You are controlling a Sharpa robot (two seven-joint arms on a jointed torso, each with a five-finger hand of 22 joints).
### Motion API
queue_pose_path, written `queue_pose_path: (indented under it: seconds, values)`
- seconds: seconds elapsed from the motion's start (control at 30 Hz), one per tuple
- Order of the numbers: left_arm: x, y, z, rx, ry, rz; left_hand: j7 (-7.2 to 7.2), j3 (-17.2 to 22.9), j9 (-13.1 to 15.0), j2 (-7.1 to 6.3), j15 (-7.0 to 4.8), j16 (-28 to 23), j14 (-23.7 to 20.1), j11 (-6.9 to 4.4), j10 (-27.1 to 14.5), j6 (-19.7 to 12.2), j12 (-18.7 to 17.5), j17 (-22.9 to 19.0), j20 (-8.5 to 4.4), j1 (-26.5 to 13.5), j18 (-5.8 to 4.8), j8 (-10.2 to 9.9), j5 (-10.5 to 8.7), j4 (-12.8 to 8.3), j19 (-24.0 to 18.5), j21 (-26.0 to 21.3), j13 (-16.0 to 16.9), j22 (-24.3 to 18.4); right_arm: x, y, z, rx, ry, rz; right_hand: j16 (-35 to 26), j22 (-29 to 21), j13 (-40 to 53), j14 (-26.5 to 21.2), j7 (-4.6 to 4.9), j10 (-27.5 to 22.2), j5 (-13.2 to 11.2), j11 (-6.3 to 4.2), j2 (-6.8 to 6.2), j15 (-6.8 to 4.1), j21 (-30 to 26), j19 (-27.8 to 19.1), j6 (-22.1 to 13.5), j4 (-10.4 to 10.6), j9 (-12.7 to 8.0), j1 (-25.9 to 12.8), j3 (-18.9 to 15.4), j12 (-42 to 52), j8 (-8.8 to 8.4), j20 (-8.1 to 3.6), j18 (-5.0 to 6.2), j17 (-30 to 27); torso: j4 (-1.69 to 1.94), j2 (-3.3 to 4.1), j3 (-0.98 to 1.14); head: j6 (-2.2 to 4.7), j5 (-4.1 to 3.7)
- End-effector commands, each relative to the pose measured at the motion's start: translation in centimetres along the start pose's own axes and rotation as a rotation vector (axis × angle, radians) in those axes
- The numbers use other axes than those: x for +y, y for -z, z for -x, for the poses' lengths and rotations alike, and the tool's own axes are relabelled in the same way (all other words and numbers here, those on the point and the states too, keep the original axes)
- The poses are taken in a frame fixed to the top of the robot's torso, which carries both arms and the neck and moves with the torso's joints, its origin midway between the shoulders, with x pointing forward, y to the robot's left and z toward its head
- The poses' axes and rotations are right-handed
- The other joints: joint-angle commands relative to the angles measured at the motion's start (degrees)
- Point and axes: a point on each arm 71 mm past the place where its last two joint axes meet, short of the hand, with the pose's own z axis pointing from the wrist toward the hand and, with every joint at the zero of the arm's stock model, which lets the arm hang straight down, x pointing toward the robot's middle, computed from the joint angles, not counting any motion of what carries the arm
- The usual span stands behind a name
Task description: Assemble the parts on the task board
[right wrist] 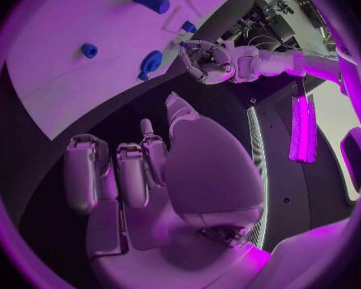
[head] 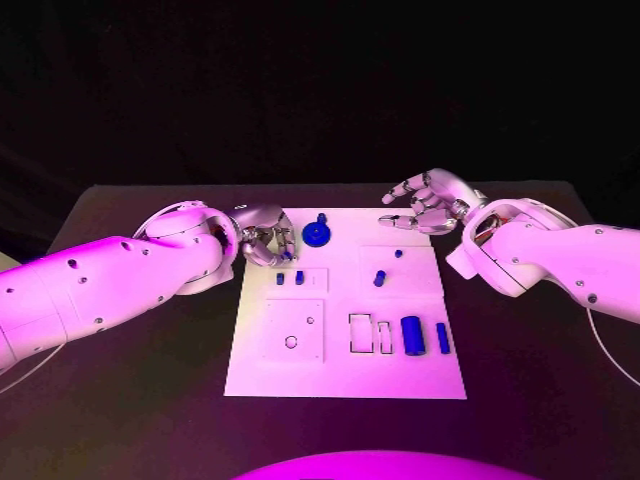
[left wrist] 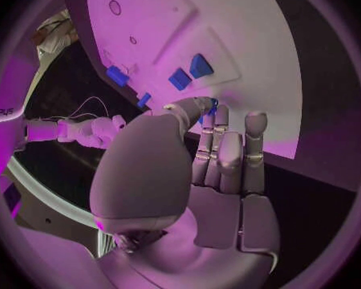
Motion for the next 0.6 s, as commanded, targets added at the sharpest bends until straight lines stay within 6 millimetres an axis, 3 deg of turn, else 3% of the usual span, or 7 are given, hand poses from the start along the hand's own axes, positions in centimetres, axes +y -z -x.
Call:
queue_pose_path:
  seconds: [0.03, 0.6]
  values:
    - [-0.23, -0.1, 0.07, -0.012, 0.013, -0.005, -0.06, -0.09, 1.07, 0.21, 0.0, 0.35, 0.42, -0.08, 0.43, 0.38, -0.36, 0.12, 0.12, -0.6, -0.56, -0.12, -0.41, -0.2, 0.19, 0.06, -0.03, -0.06, 0.16, -0.01, -0.09, 0.005, 0.008, 0.018, -0.21, 9.04, 2.98, 4.42, -0.12, 0.0, -0.03, -0.18, 0.44, -0.18, -0.08, 1.02, -0.15, -0.12, -0.08, 0.06, 0.29, 0.15, 0.31, -0.01, 0.81, 8.59, -0.02, -0.01, 0.03, -0.12, 0.0]
    - [-0.34, -0.11, 0.11, -0.023, 0.014, -0.005, -0.07, -0.02, 1.18, 0.3, -0.04, 0.39, 0.5, -0.13, 0.68, 0.47, -0.51, 0.2, 0.09, -0.46, -0.62, -0.22, -0.45, -0.49, 0.51, 0.26, 0.03, 0.25, 0.14, 0.01, -0.07, 0.005, 0.008, 0.018, -0.24, 9.02, 2.92, 4.41, -0.12, -0.04, -0.07, -0.18, 0.52, -0.19, -0.16, 1.0, -0.2, -0.21, -0.12, 0.25, 0.52, 0.13, 0.35, -0.02, 0.82, 8.54, -0.01, -0.16, -0.01, -0.12, -0.11]
